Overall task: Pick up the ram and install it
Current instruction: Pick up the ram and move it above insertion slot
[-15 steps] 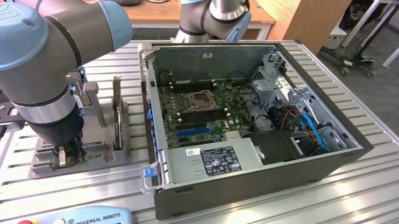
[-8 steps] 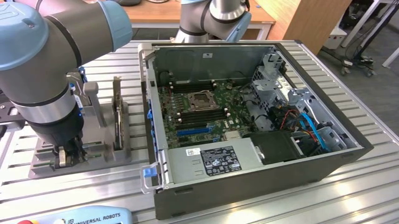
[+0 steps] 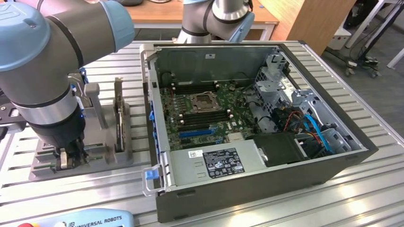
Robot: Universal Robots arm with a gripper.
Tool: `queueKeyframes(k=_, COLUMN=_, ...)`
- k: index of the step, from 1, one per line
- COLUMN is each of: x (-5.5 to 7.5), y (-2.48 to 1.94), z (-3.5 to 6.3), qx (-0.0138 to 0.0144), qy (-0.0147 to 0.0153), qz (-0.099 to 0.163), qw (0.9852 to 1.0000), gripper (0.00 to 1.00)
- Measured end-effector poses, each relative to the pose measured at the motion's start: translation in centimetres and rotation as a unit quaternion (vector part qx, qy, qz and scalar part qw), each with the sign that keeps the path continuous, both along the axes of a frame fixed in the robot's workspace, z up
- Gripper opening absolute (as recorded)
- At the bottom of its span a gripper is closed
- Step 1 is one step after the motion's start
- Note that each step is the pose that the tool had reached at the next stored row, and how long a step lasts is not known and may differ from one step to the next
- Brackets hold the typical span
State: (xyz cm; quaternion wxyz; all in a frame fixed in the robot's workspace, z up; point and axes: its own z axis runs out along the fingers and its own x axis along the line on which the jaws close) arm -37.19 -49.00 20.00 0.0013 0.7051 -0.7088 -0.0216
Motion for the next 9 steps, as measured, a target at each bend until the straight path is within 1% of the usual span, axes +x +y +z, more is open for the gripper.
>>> queueKeyframes(k=9, x=0.23, y=-0.01, z=0.0, qx=0.0, qy=0.0, qz=0.0, qw=1.0, gripper=0.22)
